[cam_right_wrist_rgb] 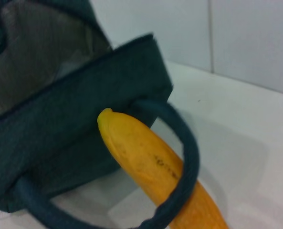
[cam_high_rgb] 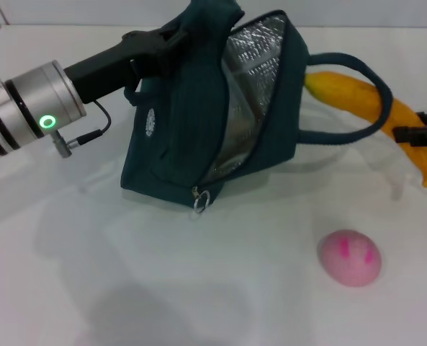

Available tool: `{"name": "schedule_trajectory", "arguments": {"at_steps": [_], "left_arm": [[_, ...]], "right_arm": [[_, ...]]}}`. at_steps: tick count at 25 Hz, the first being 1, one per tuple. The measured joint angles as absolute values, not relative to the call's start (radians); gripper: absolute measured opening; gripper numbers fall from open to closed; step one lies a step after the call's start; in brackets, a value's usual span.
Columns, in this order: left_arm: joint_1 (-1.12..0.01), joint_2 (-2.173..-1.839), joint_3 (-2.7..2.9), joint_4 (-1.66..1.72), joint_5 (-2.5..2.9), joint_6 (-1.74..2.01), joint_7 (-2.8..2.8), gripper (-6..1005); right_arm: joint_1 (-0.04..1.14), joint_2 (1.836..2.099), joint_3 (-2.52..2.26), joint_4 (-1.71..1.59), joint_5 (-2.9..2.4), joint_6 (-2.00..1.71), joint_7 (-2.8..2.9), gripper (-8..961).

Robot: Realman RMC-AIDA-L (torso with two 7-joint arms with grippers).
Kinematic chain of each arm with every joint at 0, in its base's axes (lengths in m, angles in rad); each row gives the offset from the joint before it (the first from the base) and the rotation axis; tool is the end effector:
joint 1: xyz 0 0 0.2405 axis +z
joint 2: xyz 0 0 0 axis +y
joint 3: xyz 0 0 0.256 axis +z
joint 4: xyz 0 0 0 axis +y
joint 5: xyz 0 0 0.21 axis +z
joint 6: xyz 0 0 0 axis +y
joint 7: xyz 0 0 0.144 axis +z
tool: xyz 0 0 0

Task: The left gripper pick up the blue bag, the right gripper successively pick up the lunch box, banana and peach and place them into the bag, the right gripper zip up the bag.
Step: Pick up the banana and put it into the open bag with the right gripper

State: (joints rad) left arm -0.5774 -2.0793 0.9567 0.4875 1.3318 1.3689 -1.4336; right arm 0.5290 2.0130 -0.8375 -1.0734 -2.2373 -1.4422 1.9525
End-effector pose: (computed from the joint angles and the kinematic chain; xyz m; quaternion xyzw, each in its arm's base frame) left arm -0.2117 0.3701 -0.0060 -0.8349 -0.2901 -0.4360 0.1694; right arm 0.2564 0.3734 0.0717 -0.9212 0.3097 0.0683 0.2255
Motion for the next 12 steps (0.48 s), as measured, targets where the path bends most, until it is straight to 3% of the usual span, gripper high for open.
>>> {"name": "schedule_trajectory", "arguments": {"at_steps": [7, 12], "left_arm": [[-0.575, -2.028, 0.960, 0.584, 1.413, 1.490, -1.675, 39], [-0.588, -2.018, 0.963, 0.586, 1.468, 1.515, -1.725, 39]], "right_arm": [[0.483, 2.013, -0.806, -1.070, -2.206, -1.462, 1.923, 437], [0.465, 2.009, -0.730, -1.043, -2.093, -1.470, 1.842, 437]]}}
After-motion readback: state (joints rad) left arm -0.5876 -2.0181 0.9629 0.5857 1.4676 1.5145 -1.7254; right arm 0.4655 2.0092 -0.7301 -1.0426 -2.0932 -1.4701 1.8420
